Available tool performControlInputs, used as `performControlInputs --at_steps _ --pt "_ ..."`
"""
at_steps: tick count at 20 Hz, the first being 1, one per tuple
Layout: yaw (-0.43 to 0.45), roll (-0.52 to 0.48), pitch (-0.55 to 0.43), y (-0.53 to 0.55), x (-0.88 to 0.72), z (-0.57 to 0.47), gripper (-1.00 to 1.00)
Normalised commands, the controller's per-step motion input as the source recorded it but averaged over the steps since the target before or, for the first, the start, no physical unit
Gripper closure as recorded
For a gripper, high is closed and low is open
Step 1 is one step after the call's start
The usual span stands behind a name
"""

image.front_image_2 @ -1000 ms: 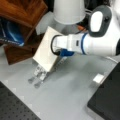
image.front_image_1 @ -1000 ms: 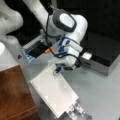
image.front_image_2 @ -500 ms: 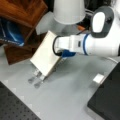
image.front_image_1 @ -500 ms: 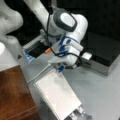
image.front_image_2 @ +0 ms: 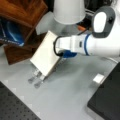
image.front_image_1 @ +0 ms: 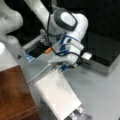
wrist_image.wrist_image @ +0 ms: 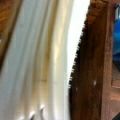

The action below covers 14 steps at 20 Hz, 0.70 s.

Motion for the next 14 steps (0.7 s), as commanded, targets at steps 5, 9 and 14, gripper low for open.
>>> performControlInputs --at_steps 5,9,14 --pt "-0.397 0.392 -0.064 0.30 -0.09 0.23 -1.00" --pt "-0.431 0.348 -0.023 0.29 -0.10 0.21 -1.00" --pt "-0.476 0.359 -0.003 0.29 -0.16 0.08 -1.00"
